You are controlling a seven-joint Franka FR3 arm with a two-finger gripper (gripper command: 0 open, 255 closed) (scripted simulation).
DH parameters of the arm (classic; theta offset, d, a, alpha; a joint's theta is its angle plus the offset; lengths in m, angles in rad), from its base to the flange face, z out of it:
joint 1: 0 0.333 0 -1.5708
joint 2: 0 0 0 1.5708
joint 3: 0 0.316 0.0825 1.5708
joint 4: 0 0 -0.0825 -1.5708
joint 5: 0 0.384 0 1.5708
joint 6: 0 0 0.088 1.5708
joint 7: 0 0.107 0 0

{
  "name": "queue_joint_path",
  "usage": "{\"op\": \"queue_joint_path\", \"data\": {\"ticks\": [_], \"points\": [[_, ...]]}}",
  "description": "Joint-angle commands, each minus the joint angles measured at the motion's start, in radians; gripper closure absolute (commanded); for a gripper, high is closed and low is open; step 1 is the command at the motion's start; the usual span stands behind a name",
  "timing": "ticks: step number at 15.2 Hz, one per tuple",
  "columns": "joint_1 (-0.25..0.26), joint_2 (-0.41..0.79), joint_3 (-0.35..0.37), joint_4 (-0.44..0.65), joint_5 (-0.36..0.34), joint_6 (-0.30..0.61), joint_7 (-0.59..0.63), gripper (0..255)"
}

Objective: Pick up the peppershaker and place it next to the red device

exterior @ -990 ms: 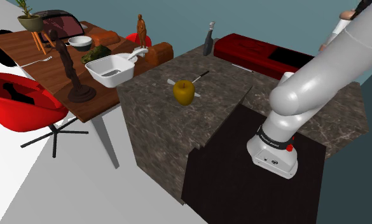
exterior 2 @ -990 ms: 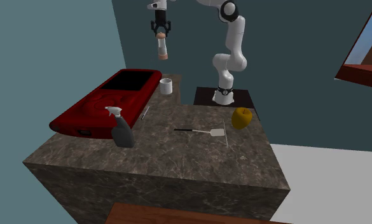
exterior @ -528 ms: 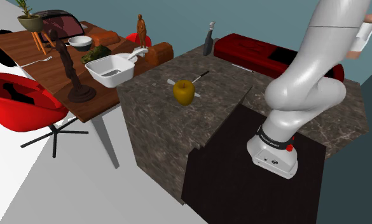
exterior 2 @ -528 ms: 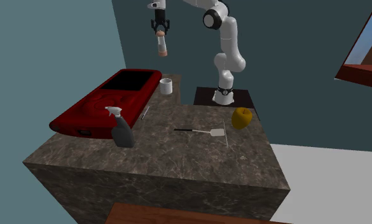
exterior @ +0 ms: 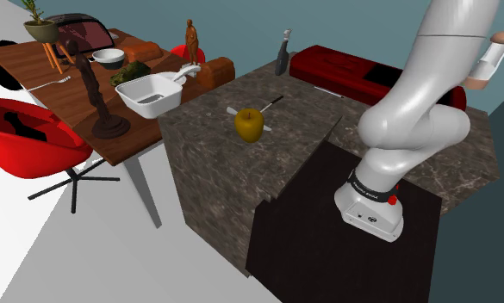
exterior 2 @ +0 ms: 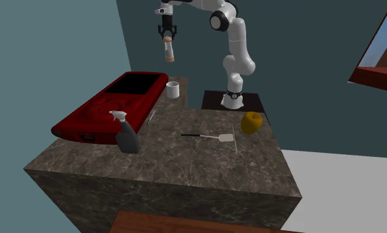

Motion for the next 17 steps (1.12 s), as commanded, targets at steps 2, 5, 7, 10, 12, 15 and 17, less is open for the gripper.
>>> {"op": "queue_joint_path", "data": {"ticks": [2,5,7,10,12,15,17], "points": [[0.043,-0.018,-0.017,-0.060,-0.017,0.051,0.003,255],[0.077,-0.032,-0.030,-0.114,-0.030,0.097,0.004,255],[0.096,-0.039,-0.038,-0.149,-0.036,0.127,0.003,255],[0.119,-0.046,-0.047,-0.197,-0.042,0.171,0.001,255],[0.131,-0.049,-0.051,-0.227,-0.044,0.198,-0.002,255],[0.143,-0.050,-0.054,-0.269,-0.043,0.239,-0.008,255],[0.148,-0.049,-0.053,-0.296,-0.040,0.265,-0.013,255]]}}
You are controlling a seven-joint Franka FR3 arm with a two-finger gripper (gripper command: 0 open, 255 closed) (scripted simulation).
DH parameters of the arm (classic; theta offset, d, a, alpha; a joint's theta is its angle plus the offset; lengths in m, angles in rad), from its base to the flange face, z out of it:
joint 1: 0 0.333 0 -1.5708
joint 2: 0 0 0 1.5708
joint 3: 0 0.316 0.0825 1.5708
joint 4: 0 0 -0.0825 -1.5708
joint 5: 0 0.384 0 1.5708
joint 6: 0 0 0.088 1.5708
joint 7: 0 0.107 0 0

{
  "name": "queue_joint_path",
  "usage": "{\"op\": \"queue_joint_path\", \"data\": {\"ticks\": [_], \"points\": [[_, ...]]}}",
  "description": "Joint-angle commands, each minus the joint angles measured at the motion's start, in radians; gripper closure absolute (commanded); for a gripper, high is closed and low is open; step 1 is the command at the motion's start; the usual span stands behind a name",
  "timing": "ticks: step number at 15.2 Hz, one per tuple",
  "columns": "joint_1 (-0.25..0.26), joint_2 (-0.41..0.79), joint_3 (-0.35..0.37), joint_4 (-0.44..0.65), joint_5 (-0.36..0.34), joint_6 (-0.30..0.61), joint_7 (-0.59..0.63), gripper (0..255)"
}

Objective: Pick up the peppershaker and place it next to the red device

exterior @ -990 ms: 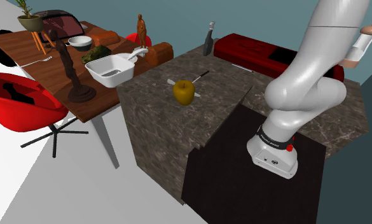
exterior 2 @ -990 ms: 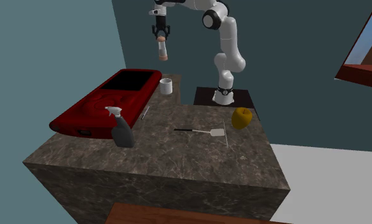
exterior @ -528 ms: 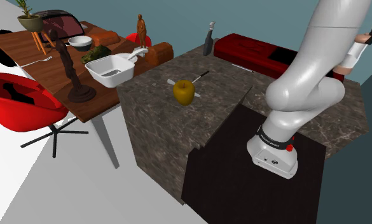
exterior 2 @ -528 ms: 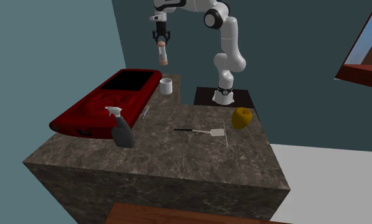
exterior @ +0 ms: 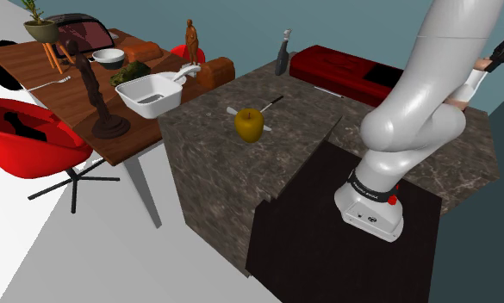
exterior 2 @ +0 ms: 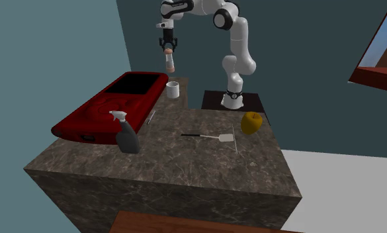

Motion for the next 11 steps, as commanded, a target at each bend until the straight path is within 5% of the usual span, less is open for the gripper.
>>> {"op": "queue_joint_path", "data": {"ticks": [1,11], "points": [[0.003,0.002,0.001,-0.029,0.004,0.029,-0.008,255],[-0.016,0.034,0.034,-0.142,0.045,0.146,-0.050,255]]}}
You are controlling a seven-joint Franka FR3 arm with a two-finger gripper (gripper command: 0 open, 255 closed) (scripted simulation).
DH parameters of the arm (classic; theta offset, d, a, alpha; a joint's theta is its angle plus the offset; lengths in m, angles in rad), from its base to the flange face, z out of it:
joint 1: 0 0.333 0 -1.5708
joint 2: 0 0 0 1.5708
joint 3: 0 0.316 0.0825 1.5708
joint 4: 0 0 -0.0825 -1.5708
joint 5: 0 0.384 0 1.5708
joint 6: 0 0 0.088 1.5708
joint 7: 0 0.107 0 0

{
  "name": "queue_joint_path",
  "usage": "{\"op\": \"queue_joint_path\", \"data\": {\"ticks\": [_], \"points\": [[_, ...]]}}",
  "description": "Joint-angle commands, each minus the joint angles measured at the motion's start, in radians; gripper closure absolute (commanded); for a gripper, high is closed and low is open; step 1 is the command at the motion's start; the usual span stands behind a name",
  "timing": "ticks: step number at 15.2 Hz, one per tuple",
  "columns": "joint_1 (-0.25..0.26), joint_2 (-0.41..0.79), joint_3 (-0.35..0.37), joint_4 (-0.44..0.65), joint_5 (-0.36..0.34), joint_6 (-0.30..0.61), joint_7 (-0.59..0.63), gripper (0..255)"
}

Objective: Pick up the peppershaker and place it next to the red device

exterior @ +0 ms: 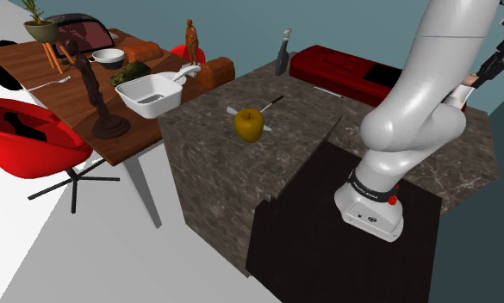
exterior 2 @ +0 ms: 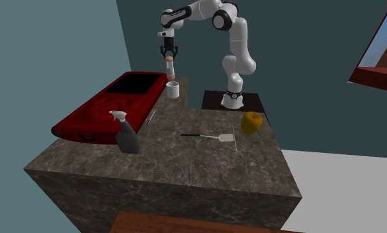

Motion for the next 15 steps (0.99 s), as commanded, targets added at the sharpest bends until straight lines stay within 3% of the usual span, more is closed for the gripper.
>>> {"op": "queue_joint_path", "data": {"ticks": [1,15], "points": [[-0.012,0.012,0.013,-0.019,0.014,0.022,-0.012,255],[-0.083,0.084,0.094,-0.114,0.102,0.139,-0.084,255]]}}
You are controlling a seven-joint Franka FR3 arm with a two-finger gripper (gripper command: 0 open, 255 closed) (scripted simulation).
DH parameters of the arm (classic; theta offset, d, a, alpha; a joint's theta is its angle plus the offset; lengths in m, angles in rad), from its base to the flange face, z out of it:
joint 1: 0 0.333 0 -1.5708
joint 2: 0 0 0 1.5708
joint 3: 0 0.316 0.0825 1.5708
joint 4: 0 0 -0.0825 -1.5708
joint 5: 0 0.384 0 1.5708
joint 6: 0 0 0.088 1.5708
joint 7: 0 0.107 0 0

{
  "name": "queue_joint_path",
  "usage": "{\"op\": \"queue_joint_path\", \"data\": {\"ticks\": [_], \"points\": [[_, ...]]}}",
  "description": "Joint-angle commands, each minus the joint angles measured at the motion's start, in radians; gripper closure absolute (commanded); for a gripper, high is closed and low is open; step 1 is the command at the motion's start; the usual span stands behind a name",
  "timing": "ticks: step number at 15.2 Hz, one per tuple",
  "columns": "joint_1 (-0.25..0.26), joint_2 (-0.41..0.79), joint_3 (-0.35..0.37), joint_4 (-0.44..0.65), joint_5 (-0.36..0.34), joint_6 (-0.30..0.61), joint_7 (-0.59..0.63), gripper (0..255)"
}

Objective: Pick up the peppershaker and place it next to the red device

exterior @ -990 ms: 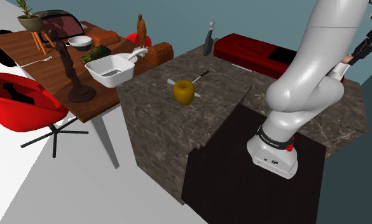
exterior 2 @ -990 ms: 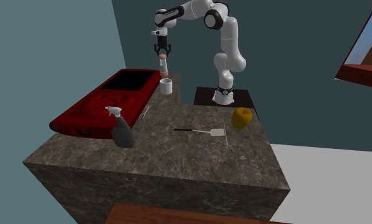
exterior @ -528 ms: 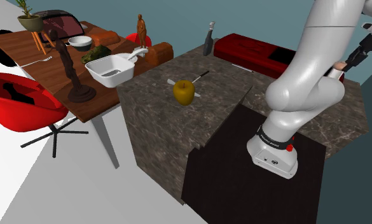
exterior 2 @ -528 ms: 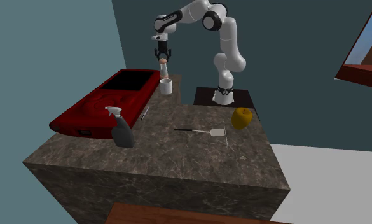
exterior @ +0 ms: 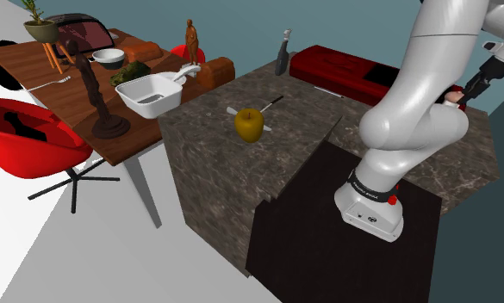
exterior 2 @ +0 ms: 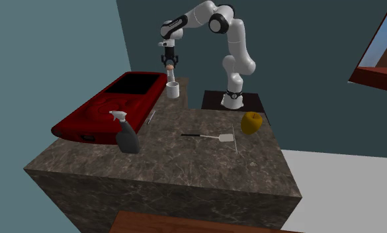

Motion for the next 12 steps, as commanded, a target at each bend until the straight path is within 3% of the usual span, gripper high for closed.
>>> {"op": "queue_joint_path", "data": {"ticks": [1,5,6,12], "points": [[-0.003,0.002,0.002,0.000,0.002,0.001,-0.002,255],[-0.003,0.002,0.002,0.000,0.002,0.001,-0.002,255],[-0.003,0.002,0.002,0.000,0.002,0.001,-0.002,0],[0.007,-0.012,-0.015,0.021,-0.017,-0.024,0.010,0]]}}
